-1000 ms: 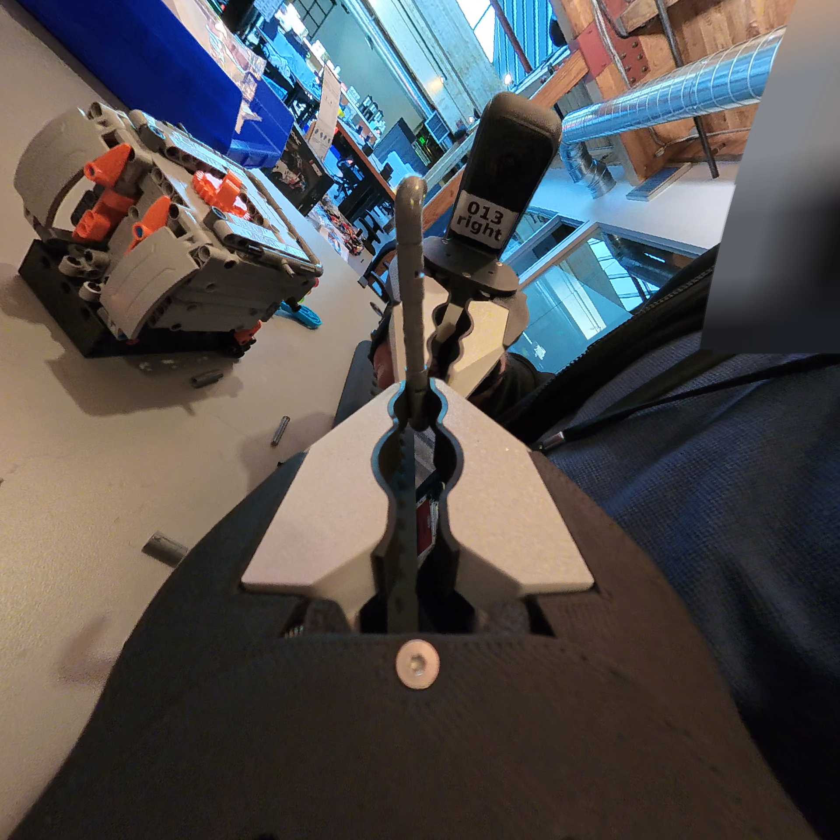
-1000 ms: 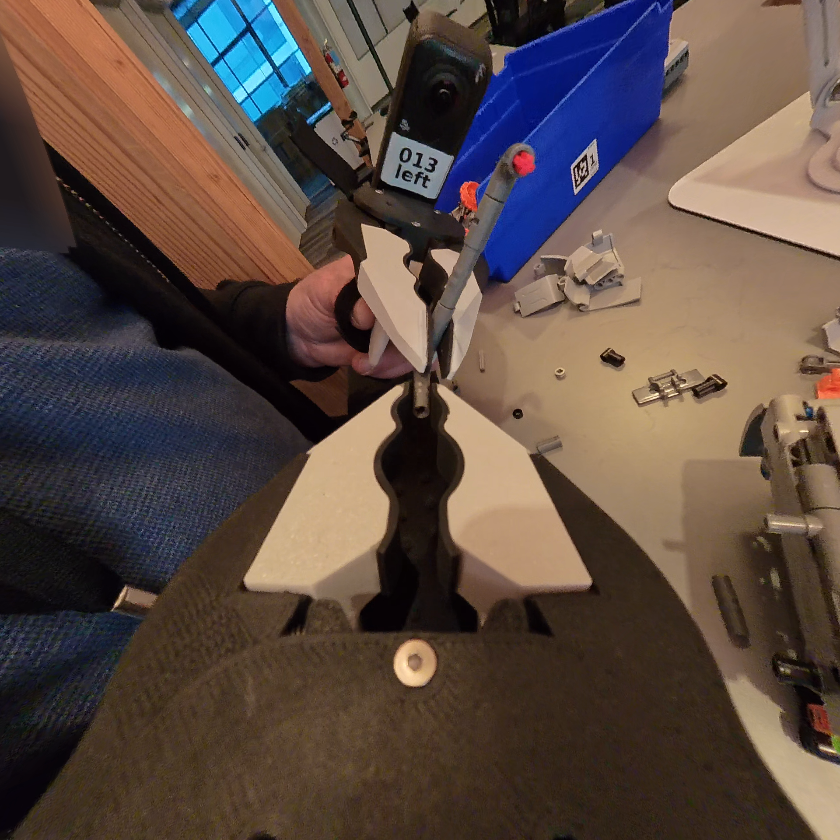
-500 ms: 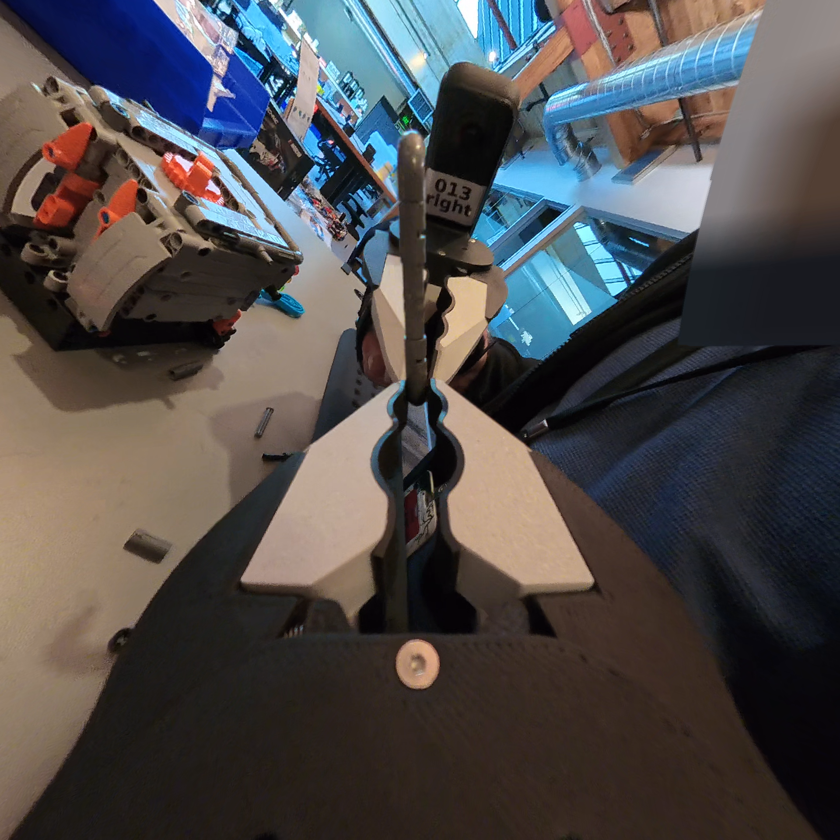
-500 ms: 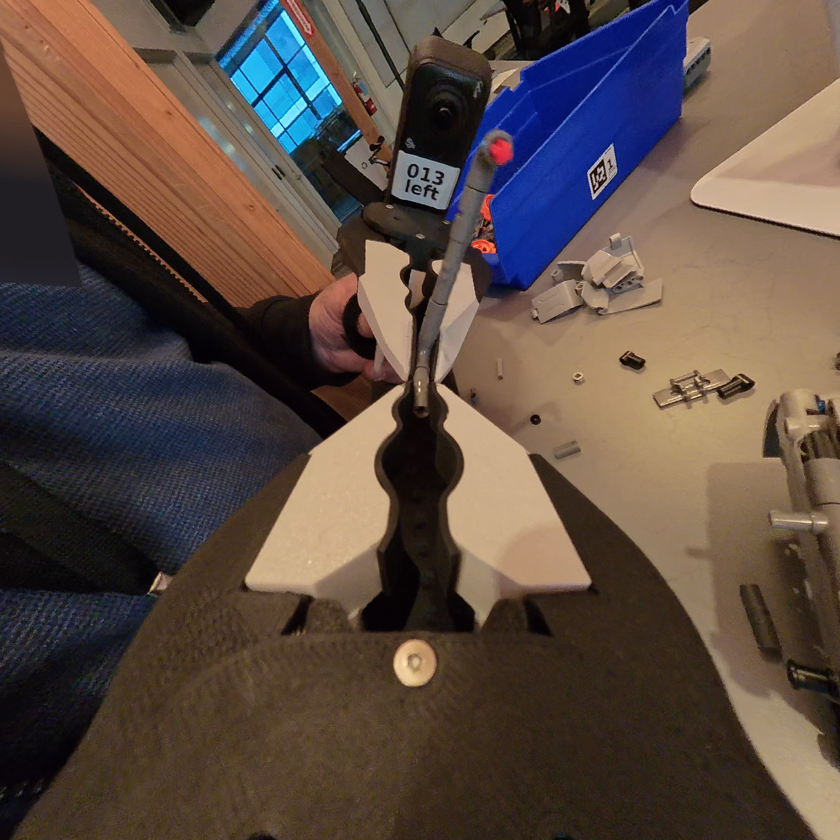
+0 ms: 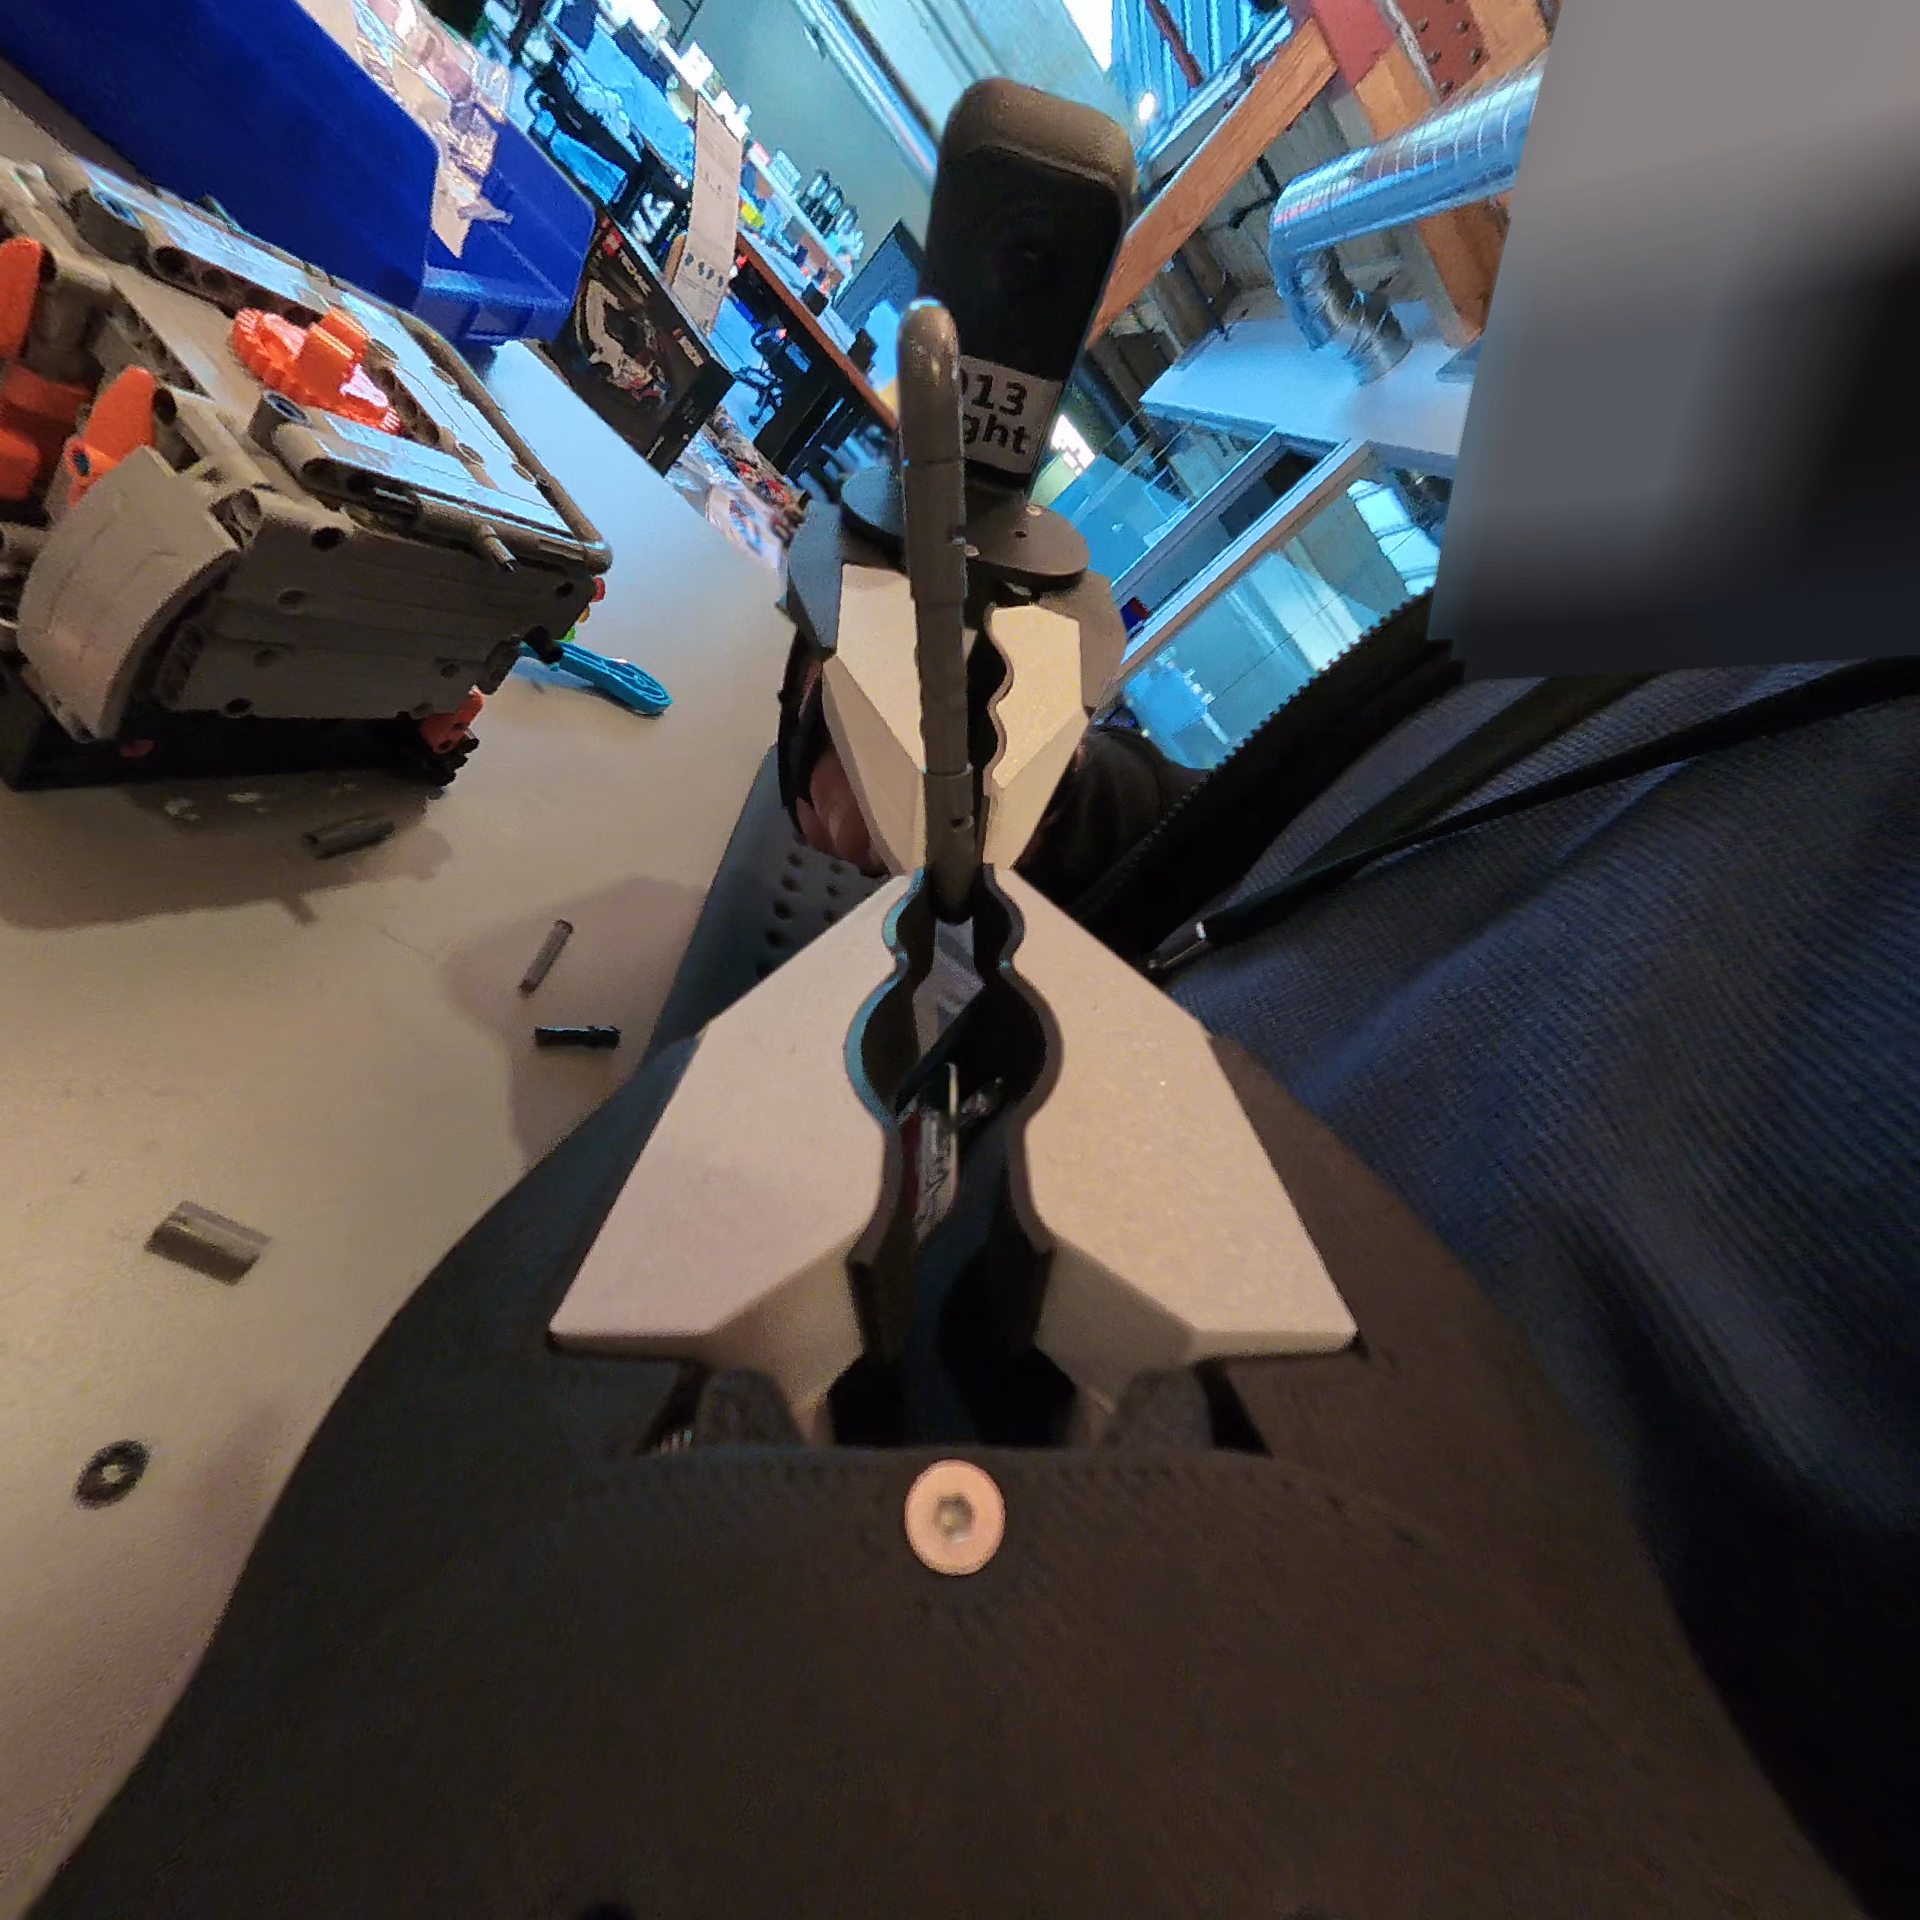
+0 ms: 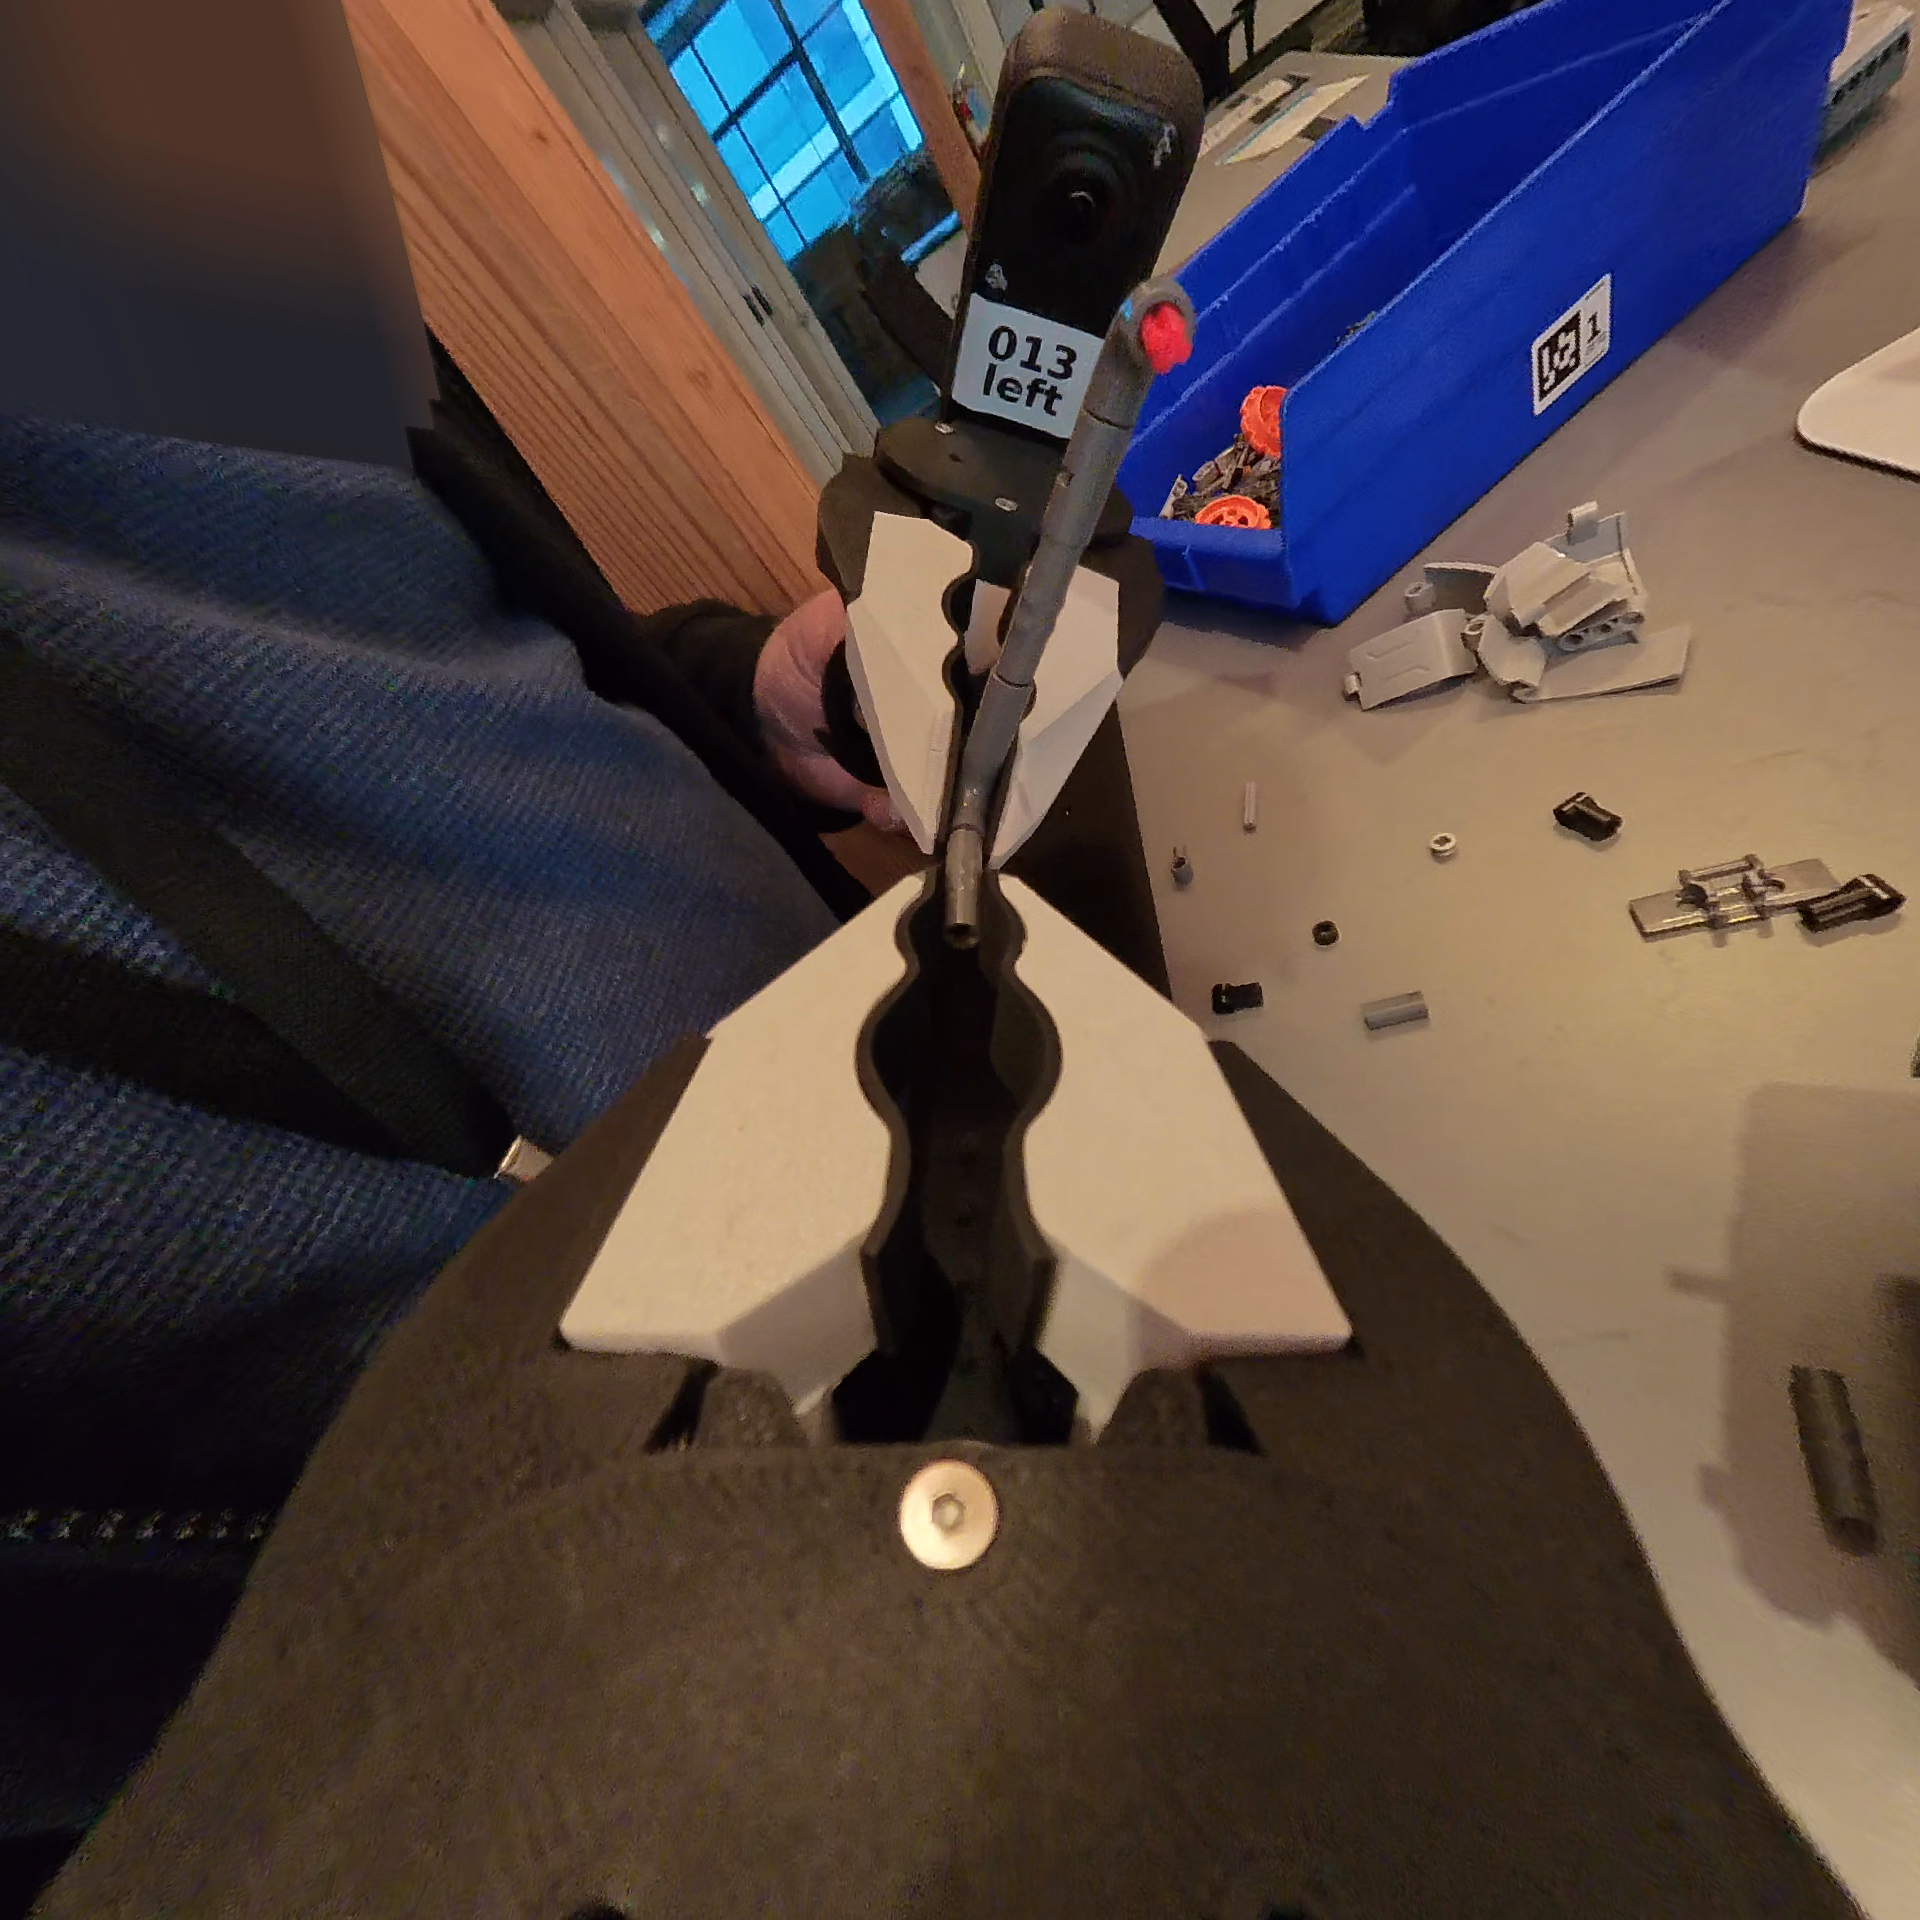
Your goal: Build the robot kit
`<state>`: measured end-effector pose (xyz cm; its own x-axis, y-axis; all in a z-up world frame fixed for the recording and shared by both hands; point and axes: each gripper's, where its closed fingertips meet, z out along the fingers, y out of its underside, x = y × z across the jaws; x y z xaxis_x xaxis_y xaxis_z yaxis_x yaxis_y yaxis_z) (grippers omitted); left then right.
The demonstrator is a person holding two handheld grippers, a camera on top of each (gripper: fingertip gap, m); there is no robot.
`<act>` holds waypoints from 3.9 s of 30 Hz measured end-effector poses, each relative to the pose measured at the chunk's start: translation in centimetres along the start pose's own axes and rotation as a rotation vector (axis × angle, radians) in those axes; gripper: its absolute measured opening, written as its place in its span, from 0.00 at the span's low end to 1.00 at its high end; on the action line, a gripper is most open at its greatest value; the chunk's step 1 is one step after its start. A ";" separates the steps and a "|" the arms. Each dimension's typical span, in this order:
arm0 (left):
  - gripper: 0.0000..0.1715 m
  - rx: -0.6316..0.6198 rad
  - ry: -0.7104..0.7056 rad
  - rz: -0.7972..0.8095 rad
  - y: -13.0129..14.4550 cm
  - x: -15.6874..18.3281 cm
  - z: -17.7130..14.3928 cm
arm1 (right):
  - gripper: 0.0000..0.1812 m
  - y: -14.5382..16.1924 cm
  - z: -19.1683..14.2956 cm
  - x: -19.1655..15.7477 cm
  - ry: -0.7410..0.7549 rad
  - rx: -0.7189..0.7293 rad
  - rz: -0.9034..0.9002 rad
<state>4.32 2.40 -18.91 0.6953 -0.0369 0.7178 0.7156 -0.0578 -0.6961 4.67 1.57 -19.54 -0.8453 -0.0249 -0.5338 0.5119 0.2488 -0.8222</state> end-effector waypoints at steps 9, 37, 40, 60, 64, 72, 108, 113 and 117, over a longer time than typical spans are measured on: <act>0.02 0.199 -0.114 -0.111 -1.6 -1.5 -5.5 | 0.02 1.8 -4.5 0.9 0.102 -0.055 -0.007; 0.03 -0.117 -0.413 -0.211 4.4 -9.2 -7.6 | 0.12 6.6 4.9 12.8 0.657 -0.438 -0.059; 0.04 -0.137 -0.415 -0.227 4.6 -9.7 -7.8 | 0.08 7.1 5.3 13.3 0.676 -0.458 -0.060; 0.03 -0.214 -0.389 -0.255 5.1 -10.6 -7.5 | 0.04 7.7 3.3 13.1 0.655 -0.436 -0.107; 0.04 -0.226 -0.377 -0.267 5.1 -10.7 -7.4 | 0.02 7.6 3.2 13.4 0.665 -0.445 -0.125; 0.03 -0.312 -0.336 -0.280 6.1 -10.2 -6.9 | 0.02 6.3 2.3 12.0 0.652 -0.369 -0.249; 0.04 -0.620 -0.594 0.200 3.7 -16.7 -1.8 | 0.02 7.5 0.2 14.5 0.710 -0.391 -0.206; 0.04 -0.606 -0.583 0.181 3.8 -16.6 -1.8 | 0.02 7.5 0.3 14.5 0.703 -0.390 -0.175; 0.04 -0.594 -0.597 0.201 3.7 -16.6 -1.8 | 0.02 7.5 0.2 14.5 0.702 -0.385 -0.166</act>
<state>-4.70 1.04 -33.41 0.8427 0.4182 0.3390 0.5377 -0.6240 -0.5669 -3.74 2.84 -33.48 -0.8700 0.4897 -0.0573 0.3907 0.6139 -0.6859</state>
